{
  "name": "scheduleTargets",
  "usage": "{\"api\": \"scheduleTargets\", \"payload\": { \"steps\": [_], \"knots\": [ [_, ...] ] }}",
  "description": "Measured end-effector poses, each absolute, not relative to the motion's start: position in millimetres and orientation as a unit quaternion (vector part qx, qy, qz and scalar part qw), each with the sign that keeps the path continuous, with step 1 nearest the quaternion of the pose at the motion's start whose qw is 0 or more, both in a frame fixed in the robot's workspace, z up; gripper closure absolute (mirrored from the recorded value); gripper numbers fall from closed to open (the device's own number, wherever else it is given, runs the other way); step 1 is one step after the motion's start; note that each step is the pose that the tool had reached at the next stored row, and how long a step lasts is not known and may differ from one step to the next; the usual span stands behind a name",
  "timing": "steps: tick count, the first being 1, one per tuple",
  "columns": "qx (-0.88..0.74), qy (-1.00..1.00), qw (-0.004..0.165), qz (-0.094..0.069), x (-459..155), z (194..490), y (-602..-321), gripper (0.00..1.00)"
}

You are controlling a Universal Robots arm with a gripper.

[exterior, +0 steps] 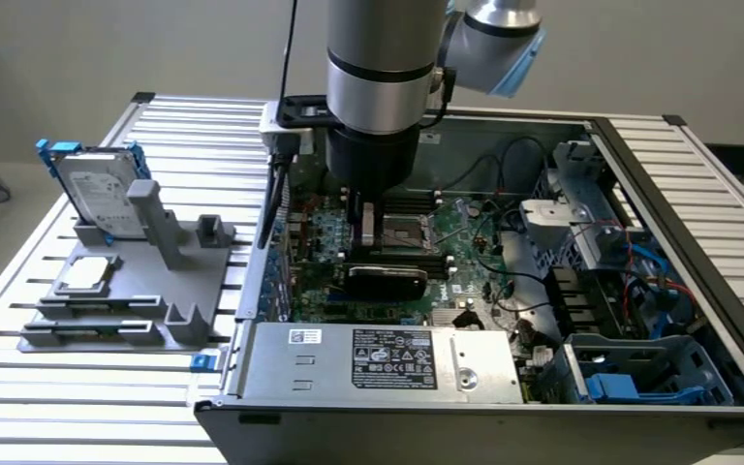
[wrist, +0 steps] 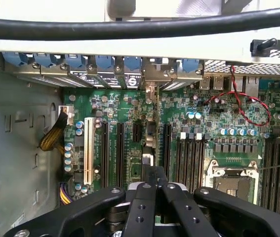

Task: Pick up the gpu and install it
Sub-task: 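Insert the gpu into the slot, then press down on the gpu until it lock into place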

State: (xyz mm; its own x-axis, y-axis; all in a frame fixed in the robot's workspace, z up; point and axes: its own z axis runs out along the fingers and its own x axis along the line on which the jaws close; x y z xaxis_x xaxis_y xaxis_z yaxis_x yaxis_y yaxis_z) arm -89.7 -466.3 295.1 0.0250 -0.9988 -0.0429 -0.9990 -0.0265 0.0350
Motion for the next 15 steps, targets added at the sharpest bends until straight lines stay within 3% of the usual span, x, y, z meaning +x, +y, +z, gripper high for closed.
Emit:
{"api": "scheduleTargets", "payload": {
  "steps": [15],
  "knots": [
    [-0.716, 0.698, 0.002, 0.028, -89.9, 294.9, -466.3, 0.89]
  ]
}}
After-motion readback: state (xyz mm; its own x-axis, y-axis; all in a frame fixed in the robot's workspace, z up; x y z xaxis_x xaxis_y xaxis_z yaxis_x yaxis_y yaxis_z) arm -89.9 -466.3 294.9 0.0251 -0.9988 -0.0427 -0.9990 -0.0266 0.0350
